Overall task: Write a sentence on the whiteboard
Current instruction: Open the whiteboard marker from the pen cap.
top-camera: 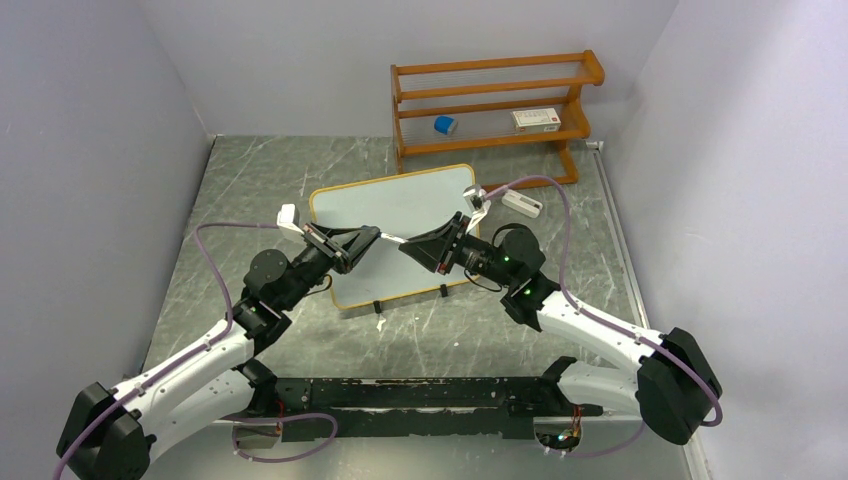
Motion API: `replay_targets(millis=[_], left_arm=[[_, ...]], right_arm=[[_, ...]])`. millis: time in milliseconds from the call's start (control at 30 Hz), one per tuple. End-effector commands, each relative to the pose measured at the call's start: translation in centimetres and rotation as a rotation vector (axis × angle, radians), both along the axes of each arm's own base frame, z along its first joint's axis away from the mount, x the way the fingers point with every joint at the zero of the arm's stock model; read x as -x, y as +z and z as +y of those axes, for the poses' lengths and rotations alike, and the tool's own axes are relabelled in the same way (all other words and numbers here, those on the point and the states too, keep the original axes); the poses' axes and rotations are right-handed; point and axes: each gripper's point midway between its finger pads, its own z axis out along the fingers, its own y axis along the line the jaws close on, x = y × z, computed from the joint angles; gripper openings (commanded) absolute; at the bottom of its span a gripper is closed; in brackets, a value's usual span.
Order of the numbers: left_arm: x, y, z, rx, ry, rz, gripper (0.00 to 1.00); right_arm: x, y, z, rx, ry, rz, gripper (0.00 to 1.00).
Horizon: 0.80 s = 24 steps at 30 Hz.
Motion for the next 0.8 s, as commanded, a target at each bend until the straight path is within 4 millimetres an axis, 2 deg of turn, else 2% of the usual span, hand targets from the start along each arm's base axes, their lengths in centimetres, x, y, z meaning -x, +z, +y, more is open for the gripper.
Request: replay_targets(millis=[0, 100, 300, 400, 633, 767], left_arm=[[0.4, 1.0, 0.2, 0.018, -0.002, -0.040, 0.05], [0.3, 0.9, 0.2, 0.016, -0.005, -0.038, 0.05], [0.3, 0.7, 0.1, 0.019, -0.010, -0.032, 0.05], [0.3, 0.4, 0.2, 0.020, -0.003, -0.022, 0.05], [-0.1, 0.2, 1.0, 0.005, 0.049, -0.018, 0.05], [-0.8, 0.6, 2.2, 0.019, 0.123, -0.024, 0.05]], right_arm=[[0.4, 2.5, 0.0, -0.053, 0.012, -0.056, 0.26], [0.5, 2.6, 0.0, -0.059, 0.013, -0.056, 0.24], [0.6, 2.5, 0.0, -0.063, 0.016, -0.057, 0.14], [0.6, 2.6, 0.0, -0.062, 0.017, -0.061, 0.00], [1.1, 2.3, -0.5, -0.029, 0.019, -0.083, 0.00], [1.5, 1.9, -1.2, -0.006, 0.004, -0.099, 0.00]])
